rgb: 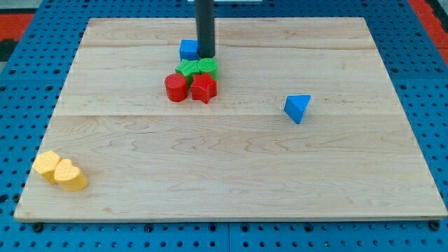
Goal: Push the blue cube into the green star
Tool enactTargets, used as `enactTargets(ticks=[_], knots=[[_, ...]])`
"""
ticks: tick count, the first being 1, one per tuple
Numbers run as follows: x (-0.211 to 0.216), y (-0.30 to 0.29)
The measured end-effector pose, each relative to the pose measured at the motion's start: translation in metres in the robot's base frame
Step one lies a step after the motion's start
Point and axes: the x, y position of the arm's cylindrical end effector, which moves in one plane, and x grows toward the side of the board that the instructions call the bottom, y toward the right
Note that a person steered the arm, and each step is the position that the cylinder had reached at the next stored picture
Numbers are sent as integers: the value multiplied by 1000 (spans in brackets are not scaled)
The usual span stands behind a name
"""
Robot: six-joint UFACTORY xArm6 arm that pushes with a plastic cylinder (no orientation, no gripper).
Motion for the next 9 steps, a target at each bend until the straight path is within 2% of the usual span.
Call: enactTargets(ticks=[2, 3, 5, 6, 7, 8, 9], knots=[[-35, 17], [-35, -25], [-7, 4], [-30, 13], [-85, -5], [-76, -39], [-50, -64]])
